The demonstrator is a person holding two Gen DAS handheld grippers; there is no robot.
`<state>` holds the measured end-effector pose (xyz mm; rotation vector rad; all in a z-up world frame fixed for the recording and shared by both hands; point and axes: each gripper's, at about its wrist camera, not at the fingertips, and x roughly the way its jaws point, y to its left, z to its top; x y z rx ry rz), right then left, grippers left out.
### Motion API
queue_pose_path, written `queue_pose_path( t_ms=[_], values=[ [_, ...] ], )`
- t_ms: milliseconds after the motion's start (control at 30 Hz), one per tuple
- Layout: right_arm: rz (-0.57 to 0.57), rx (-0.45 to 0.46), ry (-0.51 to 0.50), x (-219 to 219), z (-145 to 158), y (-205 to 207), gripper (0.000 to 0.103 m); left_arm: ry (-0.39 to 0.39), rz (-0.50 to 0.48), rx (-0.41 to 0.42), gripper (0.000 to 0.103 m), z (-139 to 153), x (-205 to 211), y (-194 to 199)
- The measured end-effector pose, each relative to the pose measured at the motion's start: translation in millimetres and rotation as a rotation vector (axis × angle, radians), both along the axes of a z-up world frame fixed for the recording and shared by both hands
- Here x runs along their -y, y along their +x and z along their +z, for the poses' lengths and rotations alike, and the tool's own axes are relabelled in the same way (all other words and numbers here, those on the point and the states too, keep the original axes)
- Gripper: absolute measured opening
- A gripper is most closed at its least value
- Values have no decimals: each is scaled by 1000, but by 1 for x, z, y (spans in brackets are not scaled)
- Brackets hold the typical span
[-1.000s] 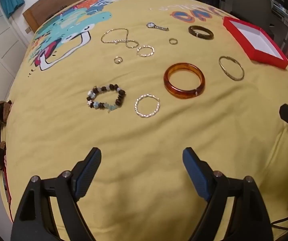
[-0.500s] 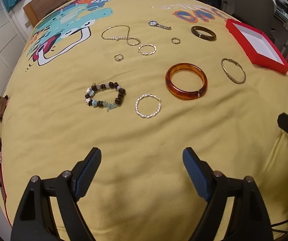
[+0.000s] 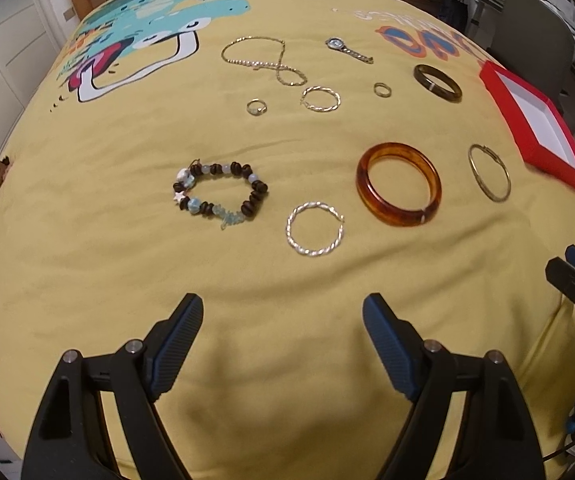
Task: Organize jewelry
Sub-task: 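Move both grippers toward the twisted silver hoop and the gold bangle, then grasp the twisted silver hoop with left gripper while right grasps the gold bangle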
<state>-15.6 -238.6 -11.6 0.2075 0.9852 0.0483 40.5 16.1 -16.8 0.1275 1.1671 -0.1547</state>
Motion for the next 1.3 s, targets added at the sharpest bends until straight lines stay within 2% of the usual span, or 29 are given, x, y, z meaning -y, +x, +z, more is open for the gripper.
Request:
queue_pose_path(
  t_ms=[167, 333, 700, 833, 967, 1033, 1067, 1300],
  values=[
    [9, -10, 6, 11, -7, 17, 88, -11, 25, -13, 77, -5, 5, 20],
    [26, -29, 28, 19, -17, 34, 88, -10, 27, -41, 65, -16, 12, 36],
    [76, -63, 27, 19, -34, 89, 88, -9, 41, -68, 63, -32, 15, 52],
    [74, -71, 16, 19, -40, 106, 88, -20, 46, -83, 52, -38, 15, 56],
    [73, -82, 12, 19, -48, 120, 88, -28, 50, -89, 47, -41, 16, 61],
    [79, -84, -5, 18, -51, 122, 80, -36, 49, -90, 38, -42, 17, 63],
    [84, -81, -8, 19, -51, 122, 69, -36, 50, -89, 38, -42, 17, 63],
    [113, -41, 28, 20, -46, 111, 69, -37, 53, -63, 38, -36, 15, 58]
  ],
)
